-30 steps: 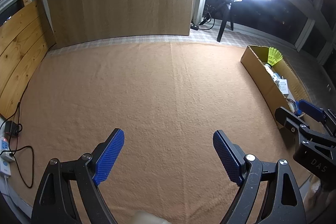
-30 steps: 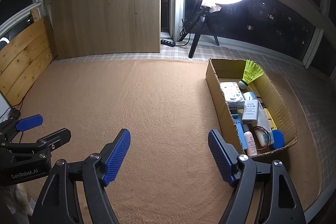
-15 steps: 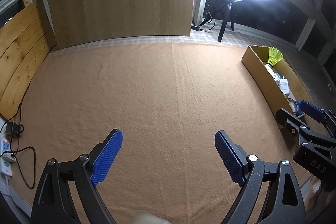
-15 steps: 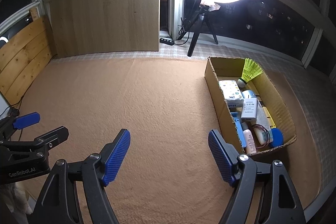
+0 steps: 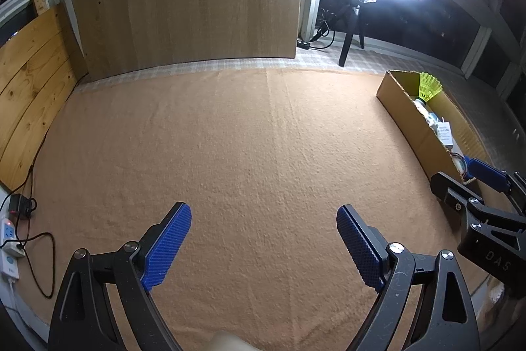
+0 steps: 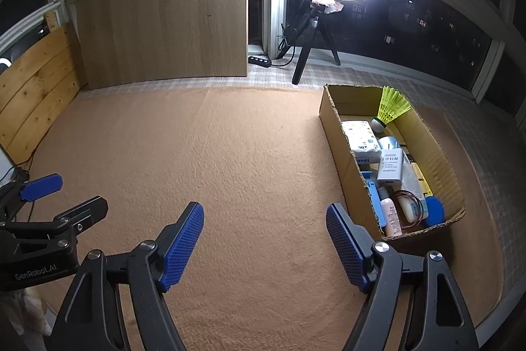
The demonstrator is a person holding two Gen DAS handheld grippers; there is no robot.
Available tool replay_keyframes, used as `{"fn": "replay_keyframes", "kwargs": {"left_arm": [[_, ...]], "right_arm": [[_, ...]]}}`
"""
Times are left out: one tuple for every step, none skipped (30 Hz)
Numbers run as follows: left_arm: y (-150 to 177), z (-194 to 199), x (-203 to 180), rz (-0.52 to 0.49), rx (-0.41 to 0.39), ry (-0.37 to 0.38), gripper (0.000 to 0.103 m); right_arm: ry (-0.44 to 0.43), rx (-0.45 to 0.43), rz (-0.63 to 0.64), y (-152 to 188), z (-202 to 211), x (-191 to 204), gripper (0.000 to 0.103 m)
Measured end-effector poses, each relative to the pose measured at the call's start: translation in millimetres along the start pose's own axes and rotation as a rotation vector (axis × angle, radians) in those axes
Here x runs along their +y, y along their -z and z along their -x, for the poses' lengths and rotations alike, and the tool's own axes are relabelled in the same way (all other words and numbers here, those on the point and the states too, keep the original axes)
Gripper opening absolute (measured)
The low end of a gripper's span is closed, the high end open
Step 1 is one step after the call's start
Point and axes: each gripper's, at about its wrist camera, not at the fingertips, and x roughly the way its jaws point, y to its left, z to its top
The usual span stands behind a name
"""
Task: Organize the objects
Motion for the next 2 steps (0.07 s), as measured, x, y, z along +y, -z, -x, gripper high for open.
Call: {"fn": "replay_keyframes", "kwargs": {"left_arm": [[0.7, -2.9, 0.3, 0.000, 0.010, 0.005, 0.093], [1.0, -6.0, 1.0, 0.001, 0.017, 0.008, 0.094]], "right_arm": [[0.000, 0.003, 0.000, 0.3, -1.7, 0.1, 0.074], [0.001, 0.007, -0.001, 1.1, -4.2, 0.2, 0.074]]}}
